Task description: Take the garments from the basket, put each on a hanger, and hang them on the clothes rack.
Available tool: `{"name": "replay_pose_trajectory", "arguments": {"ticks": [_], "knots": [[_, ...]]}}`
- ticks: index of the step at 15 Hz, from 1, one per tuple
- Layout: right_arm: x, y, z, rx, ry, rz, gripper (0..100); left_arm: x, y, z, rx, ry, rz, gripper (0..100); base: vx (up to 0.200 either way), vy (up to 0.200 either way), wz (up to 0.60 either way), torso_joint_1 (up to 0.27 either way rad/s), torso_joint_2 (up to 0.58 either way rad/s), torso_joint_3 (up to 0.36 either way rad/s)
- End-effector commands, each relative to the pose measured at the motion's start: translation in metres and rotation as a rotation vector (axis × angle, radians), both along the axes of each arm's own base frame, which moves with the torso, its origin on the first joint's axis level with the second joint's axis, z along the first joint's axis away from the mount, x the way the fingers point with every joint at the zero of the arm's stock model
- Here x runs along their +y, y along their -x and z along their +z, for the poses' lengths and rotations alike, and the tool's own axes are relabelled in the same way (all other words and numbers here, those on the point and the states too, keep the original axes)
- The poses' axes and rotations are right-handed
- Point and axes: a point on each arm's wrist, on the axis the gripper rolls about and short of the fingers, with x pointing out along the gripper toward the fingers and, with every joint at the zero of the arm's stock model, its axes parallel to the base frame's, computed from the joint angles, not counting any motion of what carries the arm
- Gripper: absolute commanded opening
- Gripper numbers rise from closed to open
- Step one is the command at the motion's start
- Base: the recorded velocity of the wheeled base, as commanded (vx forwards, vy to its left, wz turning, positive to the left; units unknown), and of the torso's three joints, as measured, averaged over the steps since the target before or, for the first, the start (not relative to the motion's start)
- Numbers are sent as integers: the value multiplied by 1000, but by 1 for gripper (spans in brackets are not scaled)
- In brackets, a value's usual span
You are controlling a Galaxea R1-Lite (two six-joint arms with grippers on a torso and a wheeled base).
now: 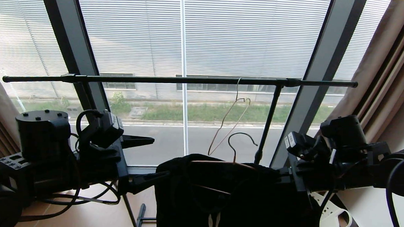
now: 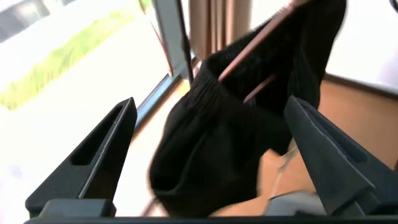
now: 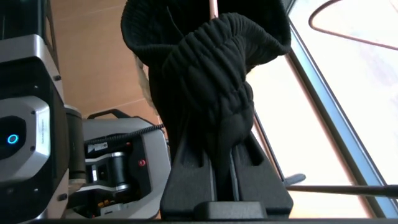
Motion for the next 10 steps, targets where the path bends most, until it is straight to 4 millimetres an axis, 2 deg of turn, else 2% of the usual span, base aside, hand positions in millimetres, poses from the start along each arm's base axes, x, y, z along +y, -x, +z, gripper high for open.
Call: {"name": "replay_pose_trajectory", "arguments": {"ticks": [1,3,4,10], "knots": [[1,0,0,-2,-12,19,0,2,-12,-9,2,-24,-5,100,0,0,0,0,0,0],[1,1,0,-8,-27,44,0,1,-15,-13,-13,-38,-47,100,0,0,0,0,0,0],[1,1,0,-11,-38,61,0,-1,-20,-24,-44,-63,-134,100,0,0,0,0,0,0],[1,5,1,-6,-78,105,0,-16,-29,-38,-48,-91,-199,100,0,0,0,0,0,0]]}}
